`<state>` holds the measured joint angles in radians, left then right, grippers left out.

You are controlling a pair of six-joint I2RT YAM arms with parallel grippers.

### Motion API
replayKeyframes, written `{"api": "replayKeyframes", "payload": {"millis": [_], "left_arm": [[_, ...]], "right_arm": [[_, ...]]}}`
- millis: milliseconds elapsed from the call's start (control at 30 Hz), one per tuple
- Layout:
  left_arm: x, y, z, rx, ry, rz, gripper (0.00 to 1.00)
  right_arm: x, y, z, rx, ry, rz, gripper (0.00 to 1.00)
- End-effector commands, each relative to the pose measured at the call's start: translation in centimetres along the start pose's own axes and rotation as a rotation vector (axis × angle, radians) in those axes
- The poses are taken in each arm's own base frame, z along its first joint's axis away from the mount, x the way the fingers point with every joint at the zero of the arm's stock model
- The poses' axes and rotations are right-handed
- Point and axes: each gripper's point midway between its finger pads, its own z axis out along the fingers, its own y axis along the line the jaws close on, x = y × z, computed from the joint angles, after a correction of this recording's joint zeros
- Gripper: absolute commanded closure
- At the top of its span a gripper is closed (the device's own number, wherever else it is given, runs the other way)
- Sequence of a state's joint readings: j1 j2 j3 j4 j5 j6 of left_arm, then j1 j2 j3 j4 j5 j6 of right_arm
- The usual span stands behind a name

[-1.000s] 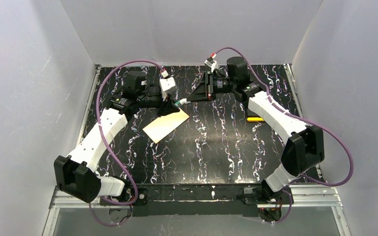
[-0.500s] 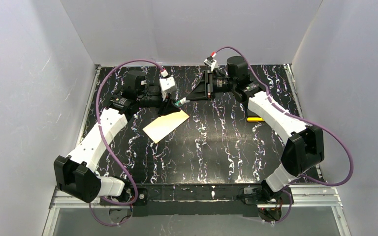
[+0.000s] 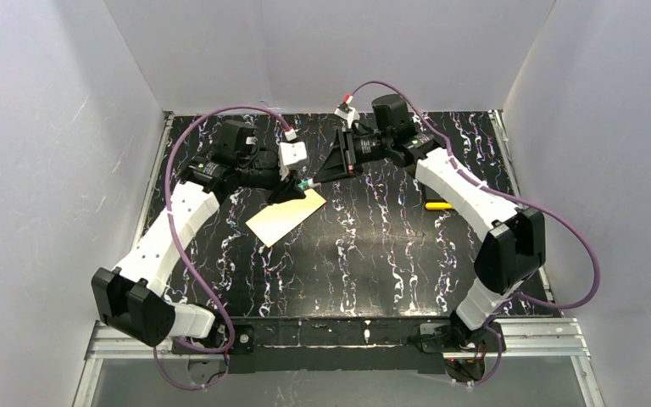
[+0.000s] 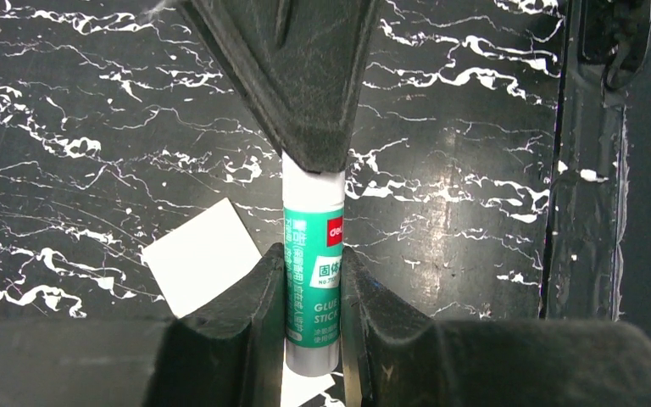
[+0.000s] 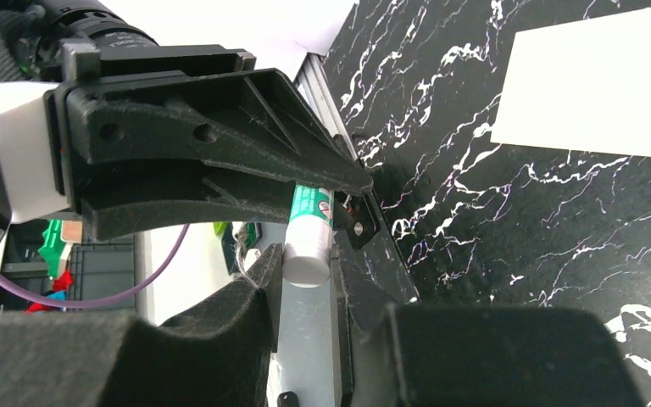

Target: Place the letter into the envelope and seal it

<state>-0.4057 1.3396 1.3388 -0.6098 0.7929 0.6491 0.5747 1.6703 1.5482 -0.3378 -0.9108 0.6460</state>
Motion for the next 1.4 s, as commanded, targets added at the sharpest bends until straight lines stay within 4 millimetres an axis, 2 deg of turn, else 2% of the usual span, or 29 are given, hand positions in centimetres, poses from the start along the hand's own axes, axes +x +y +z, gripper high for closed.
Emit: {"api": "replayKeyframes", "payload": {"millis": [0, 100, 200, 300, 433, 533, 667, 800, 967, 1100, 1267, 1367], "left_arm": [[-2.9, -0.1, -0.2, 0.014, -0.060, 0.119, 1.00], [-3.4, 0.2, 0.0, -0.003, -0.077, 0.134, 1.00], [-5.0, 1.2, 0.1, -0.081, -0.135, 0.156, 1.00], [-6.9, 2.0, 0.3, -0.126, -0.222, 0.157, 1.00], [-7.8, 2.6, 1.4, -0.138, -0.252, 0.180, 1.00], [-9.7, 3.1, 1.7, -0.160, -0.314, 0.236, 1.00], [-12.8, 2.9, 1.7, -0.136, -0.353, 0.314, 1.00], [-14.6, 3.5, 1.5, -0.163, -0.371, 0.388, 1.00], [-16.6, 4.4, 1.6, -0.196, -0.404, 0.465, 1.00], [-18.6, 3.8, 1.6, -0.158, -0.461, 0.506, 1.00], [-18.1, 1.3, 3.1, -0.060, -0.464, 0.512, 1.00], [-18.1, 0.9, 3.8, -0.027, -0.468, 0.493, 1.00]], "right_arm": [[1.8, 0.2, 1.3, 0.007, 0.091, 0.006, 0.99], [2.6, -0.4, 1.9, 0.023, 0.124, 0.026, 0.99], [3.6, -1.4, 2.4, 0.041, 0.156, 0.058, 0.99], [4.2, -1.5, 2.9, 0.022, 0.164, 0.066, 0.99], [5.8, -1.6, 3.8, 0.002, 0.217, 0.077, 0.99], [6.9, -1.8, 4.6, 0.004, 0.254, 0.077, 0.99], [7.2, -2.0, 4.9, 0.012, 0.262, 0.074, 0.99], [8.1, -3.1, 4.9, 0.055, 0.271, 0.083, 0.99], [8.8, -3.1, 5.3, 0.046, 0.291, 0.071, 0.99], [8.6, -3.3, 5.5, 0.048, 0.289, 0.066, 0.99], [7.4, -3.3, 5.5, 0.045, 0.238, 0.062, 0.99], [7.8, -4.3, 5.7, 0.046, 0.235, 0.105, 0.99]]}}
